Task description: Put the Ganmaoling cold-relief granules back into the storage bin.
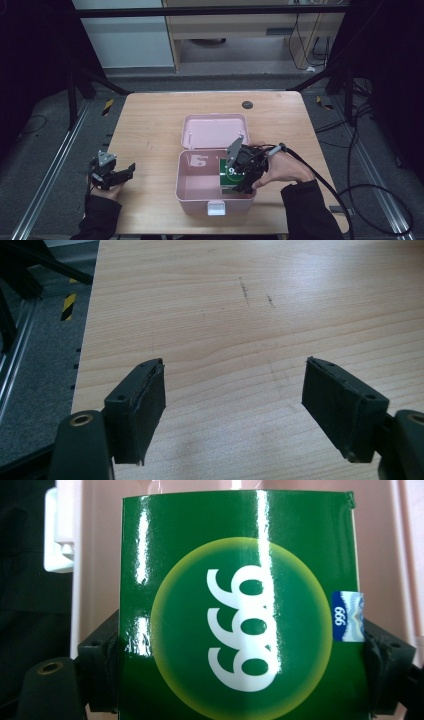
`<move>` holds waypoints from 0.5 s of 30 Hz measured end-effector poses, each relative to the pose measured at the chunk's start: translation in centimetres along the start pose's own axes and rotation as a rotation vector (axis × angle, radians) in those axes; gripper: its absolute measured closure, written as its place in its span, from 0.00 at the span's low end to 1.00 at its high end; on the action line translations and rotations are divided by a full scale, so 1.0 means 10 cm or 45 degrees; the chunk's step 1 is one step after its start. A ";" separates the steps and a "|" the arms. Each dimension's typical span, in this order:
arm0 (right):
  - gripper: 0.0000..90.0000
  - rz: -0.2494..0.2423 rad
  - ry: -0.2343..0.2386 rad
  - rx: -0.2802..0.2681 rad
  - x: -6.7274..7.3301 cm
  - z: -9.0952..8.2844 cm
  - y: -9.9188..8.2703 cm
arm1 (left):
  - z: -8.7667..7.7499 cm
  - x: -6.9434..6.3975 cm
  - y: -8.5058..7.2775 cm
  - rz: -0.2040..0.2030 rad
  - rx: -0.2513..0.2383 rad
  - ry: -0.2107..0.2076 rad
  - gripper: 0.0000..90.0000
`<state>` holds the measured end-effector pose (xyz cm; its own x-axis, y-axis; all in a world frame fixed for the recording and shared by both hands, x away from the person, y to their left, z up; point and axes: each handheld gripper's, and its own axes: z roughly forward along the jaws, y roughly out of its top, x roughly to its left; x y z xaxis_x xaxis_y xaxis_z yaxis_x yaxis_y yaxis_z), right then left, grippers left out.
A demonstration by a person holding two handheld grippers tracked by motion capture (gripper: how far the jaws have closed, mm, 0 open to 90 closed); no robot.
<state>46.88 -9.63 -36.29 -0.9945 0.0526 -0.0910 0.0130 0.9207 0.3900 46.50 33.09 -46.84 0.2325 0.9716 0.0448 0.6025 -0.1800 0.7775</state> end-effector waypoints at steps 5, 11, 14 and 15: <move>0.17 0.001 0.012 0.026 0.00 0.09 -0.03 | 0.00 0.01 0.00 -0.003 0.001 0.000 0.27; 0.15 -0.006 0.016 0.050 0.00 0.14 -0.05 | 0.00 0.01 0.00 -0.003 0.001 0.001 0.27; 0.13 0.003 0.008 0.024 0.00 0.12 -0.06 | 0.00 0.01 0.00 0.000 0.000 0.000 0.27; 0.13 0.005 0.000 0.006 -0.01 0.09 -0.06 | 0.00 0.01 0.00 -0.001 0.000 0.001 0.27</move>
<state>47.03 -9.80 -37.35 -0.9944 0.0563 -0.0891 0.0176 0.9222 0.3862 46.50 33.15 -46.82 0.2315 0.9718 0.0448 0.6025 -0.1794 0.7777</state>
